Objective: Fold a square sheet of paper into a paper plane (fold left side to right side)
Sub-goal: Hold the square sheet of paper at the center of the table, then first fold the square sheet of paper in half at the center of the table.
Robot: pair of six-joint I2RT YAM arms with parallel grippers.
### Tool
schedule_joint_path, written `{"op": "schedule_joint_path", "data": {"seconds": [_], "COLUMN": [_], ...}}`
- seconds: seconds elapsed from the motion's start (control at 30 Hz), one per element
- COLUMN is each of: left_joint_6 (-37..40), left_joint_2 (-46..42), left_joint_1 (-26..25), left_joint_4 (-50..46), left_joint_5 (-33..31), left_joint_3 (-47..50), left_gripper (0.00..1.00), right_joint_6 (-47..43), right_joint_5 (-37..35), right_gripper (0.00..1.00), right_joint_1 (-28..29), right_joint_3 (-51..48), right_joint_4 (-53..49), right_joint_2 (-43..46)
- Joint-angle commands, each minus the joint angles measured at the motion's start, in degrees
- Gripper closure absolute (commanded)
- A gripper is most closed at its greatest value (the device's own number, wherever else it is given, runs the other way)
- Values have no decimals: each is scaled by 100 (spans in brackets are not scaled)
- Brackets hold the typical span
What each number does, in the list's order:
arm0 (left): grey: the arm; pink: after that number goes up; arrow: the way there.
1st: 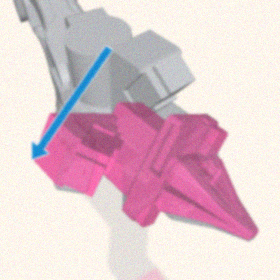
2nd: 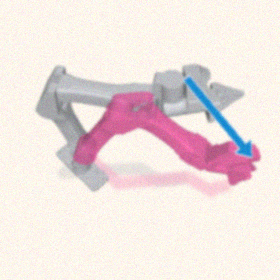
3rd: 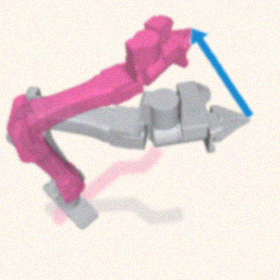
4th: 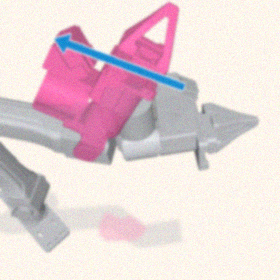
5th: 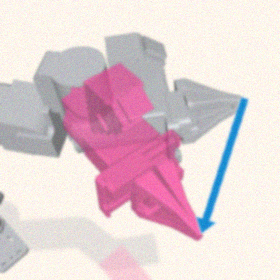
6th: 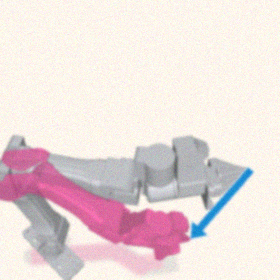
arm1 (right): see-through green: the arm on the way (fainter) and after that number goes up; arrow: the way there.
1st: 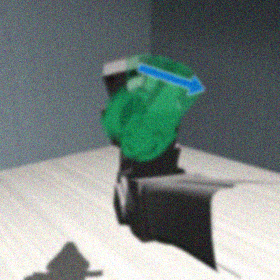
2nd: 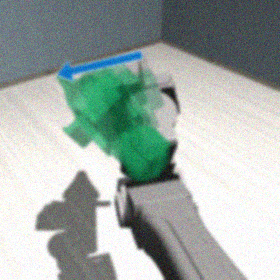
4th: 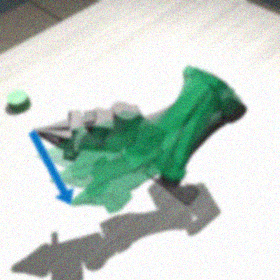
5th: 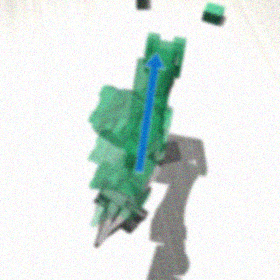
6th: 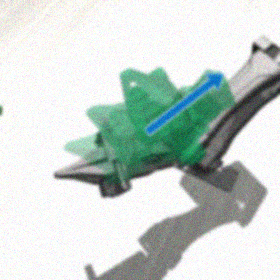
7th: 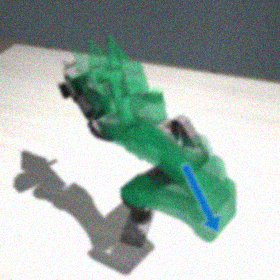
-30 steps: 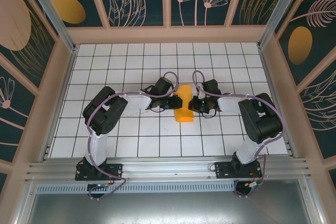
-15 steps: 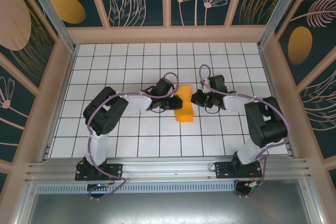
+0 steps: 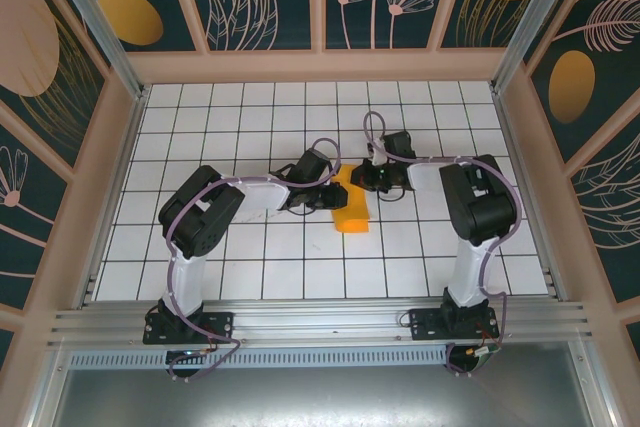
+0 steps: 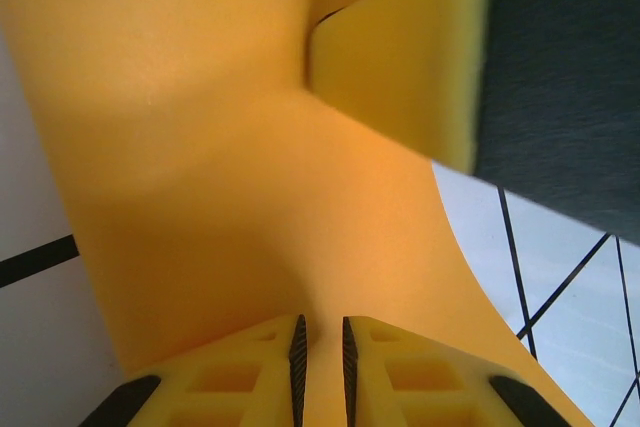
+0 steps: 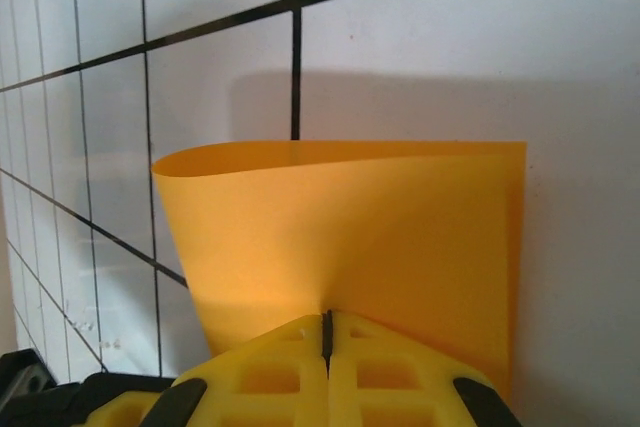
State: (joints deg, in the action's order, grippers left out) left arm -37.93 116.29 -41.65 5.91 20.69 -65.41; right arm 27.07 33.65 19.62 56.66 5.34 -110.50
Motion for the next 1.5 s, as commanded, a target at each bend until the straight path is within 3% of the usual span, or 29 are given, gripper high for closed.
{"op": "schedule_joint_path", "data": {"seconds": [0.0,0.37,0.87,1.47], "left_joint_6": [69,32,145,800], "left_joint_2": [71,-438,-63,-643], "left_joint_1": [-50,-53,-115,-425], "left_joint_4": [-297,27,-40,-156], "left_joint_5": [-131,300,224,557], "left_joint_3": [37,116,290,939], "left_gripper": [77,71,75,80], "right_joint_6": [-86,-123,-123,-114], "right_joint_5": [-240,-744,-824,-871], "right_gripper": [98,99,99,99], "right_joint_1": [58,88,131,136], "right_joint_3": [205,50,113,278], "right_joint_4": [-284,-770,-852,-975], "right_joint_2": [-130,-296,-330,-489]}}
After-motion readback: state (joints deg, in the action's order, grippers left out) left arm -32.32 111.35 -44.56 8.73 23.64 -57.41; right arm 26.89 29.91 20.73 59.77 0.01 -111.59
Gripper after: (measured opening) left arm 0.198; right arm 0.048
